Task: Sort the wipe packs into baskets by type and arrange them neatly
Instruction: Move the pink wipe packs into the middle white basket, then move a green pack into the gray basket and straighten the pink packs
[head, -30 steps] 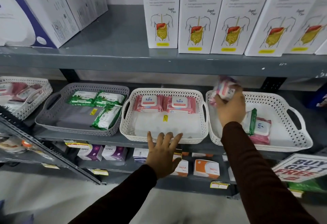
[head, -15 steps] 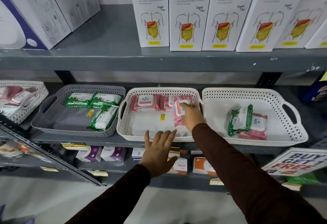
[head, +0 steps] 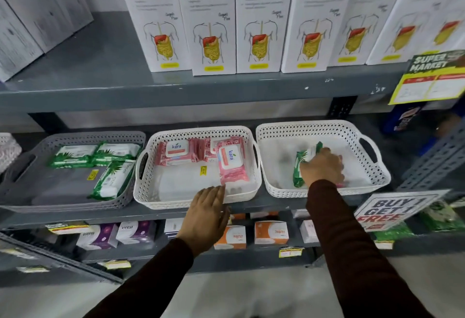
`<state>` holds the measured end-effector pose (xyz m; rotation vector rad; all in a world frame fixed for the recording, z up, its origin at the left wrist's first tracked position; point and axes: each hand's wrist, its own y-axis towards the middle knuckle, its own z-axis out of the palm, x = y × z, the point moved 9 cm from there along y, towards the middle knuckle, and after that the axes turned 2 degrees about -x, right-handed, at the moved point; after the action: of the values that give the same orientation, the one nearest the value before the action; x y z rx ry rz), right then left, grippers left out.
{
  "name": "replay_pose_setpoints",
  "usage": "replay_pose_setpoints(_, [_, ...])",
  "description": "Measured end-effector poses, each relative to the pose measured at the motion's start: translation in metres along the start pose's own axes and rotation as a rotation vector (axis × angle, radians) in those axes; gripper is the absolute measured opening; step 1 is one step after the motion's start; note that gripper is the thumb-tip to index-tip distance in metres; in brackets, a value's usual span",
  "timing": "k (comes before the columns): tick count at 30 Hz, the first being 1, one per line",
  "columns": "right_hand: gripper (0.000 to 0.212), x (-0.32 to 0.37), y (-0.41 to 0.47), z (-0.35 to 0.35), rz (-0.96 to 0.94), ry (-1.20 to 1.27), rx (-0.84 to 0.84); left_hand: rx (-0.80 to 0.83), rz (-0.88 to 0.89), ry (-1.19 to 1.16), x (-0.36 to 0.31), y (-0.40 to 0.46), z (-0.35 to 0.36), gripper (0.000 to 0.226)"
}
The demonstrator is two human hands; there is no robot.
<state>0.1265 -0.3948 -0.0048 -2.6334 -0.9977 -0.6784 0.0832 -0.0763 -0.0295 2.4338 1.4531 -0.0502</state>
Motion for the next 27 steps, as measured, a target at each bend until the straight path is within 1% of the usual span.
replay_pose_setpoints(1, [0.069, -0.014, 0.009, 0.011, 0.045, 0.04, 0.064, 0.004, 0.021, -0.006, -0.007, 0.003, 0.003, 0.062])
replay_pose_setpoints(2, [0.073, -0.023, 0.018, 0.021, 0.057, 0.096, 0.105, 0.011, 0.037, -0.012, -0.014, 0.005, 0.006, 0.061])
replay_pose_setpoints(3, [0.068, -0.029, 0.025, 0.03, 0.063, 0.147, 0.135, 0.019, 0.051, -0.016, -0.019, 0.007, 0.008, 0.06])
replay_pose_setpoints(4, [0.058, -0.033, 0.03, 0.035, 0.07, 0.196, 0.157, 0.024, 0.065, -0.018, -0.024, 0.009, 0.009, 0.06])
replay_pose_setpoints(6, [0.041, -0.029, 0.017, 0.024, 0.114, 0.327, 0.191, 0.029, 0.081, -0.019, -0.028, 0.011, 0.01, 0.059])
replay_pose_setpoints(8, [0.039, -0.027, 0.007, 0.021, 0.185, 0.572, 0.244, 0.039, 0.08, -0.013, -0.026, 0.008, 0.007, 0.059])
replay_pose_setpoints(10, [0.039, -0.023, -0.002, 0.013, 0.198, 0.79, 0.216, 0.037, 0.064, -0.001, -0.015, 0.003, 0.001, 0.058])
replay_pose_setpoints(11, [0.032, -0.019, -0.006, 0.01, 0.194, 0.885, 0.195, 0.033, 0.055, 0.007, -0.008, 0.0, -0.003, 0.058])
replay_pose_setpoints(13, [0.012, -0.004, -0.021, 0.002, 0.185, 1.082, 0.191, 0.034, 0.035, 0.012, 0.011, -0.009, -0.011, 0.058])
replay_pose_setpoints(15, [0.01, 0.02, -0.04, -0.004, 0.148, 1.221, 0.219, 0.03, 0.013, 0.015, 0.034, -0.02, -0.019, 0.058])
replay_pose_setpoints(17, [0.009, 0.045, -0.061, 0.001, 0.112, 1.269, 0.293, 0.034, -0.022, 0.027, 0.06, -0.03, -0.026, 0.058])
replay_pose_setpoints(21, [0.017, 0.111, -0.117, 0.031, 0.001, 1.19, 0.498, 0.046, -0.107, 0.014, 0.117, -0.054, -0.045, 0.065])
replay_pose_setpoints(22, [0.019, 0.128, -0.132, 0.04, -0.028, 1.183, 0.553, 0.037, -0.122, 0.007, 0.129, -0.059, -0.051, 0.066])
replay_pose_setpoints(24, [0.029, 0.164, -0.166, 0.062, -0.057, 1.16, 0.63, 0.004, -0.152, 0.002, 0.161, -0.071, -0.065, 0.06])
replay_pose_setpoints(27, [0.04, 0.22, -0.219, 0.112, -0.09, 1.134, 0.791, -0.01, -0.219, 0.01, 0.218, -0.091, -0.083, 0.059])
